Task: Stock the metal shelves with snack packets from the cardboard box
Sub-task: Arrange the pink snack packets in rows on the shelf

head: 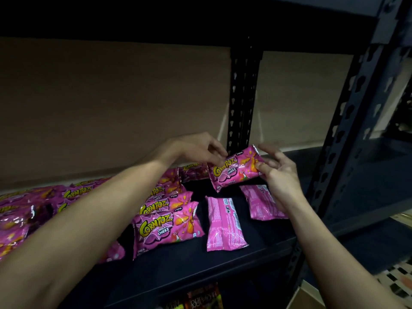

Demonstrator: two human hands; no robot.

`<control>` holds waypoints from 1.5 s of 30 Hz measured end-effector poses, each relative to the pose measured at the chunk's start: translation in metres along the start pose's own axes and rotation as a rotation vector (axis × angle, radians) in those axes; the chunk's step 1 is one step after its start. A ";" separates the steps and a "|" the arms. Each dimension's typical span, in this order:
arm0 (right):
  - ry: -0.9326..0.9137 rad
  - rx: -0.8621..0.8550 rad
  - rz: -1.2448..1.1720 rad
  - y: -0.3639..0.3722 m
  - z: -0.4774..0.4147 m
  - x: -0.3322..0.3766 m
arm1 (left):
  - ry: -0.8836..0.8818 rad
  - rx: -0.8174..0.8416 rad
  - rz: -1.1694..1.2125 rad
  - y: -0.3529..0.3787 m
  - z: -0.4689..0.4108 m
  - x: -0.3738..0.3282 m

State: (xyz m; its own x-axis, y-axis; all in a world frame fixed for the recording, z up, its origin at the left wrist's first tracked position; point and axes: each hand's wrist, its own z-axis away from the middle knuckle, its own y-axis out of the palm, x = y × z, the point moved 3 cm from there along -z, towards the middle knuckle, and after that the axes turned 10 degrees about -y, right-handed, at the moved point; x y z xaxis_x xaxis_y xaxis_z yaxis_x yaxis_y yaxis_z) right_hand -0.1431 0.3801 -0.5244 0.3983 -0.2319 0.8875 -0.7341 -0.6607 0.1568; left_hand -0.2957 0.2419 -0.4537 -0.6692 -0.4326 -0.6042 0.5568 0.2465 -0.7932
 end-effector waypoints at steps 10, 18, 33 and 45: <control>-0.016 0.029 0.301 -0.006 0.005 -0.004 | 0.005 -0.093 -0.084 -0.016 -0.004 0.011; 0.011 0.272 0.841 -0.007 0.030 -0.015 | -0.124 -0.163 -0.451 0.002 -0.026 0.037; -0.006 0.375 0.980 -0.010 0.037 -0.017 | -0.242 -0.215 -0.667 0.012 -0.035 0.054; -0.075 0.429 1.006 -0.012 0.044 -0.003 | -0.240 -0.248 -0.701 0.013 -0.031 0.052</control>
State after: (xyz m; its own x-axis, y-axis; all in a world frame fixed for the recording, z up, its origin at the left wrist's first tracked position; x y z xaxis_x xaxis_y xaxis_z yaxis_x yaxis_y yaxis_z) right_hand -0.1111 0.3570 -0.5483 -0.2327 -0.8376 0.4942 -0.4957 -0.3351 -0.8012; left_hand -0.3382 0.2491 -0.4982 -0.6837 -0.7277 0.0545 -0.1018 0.0212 -0.9946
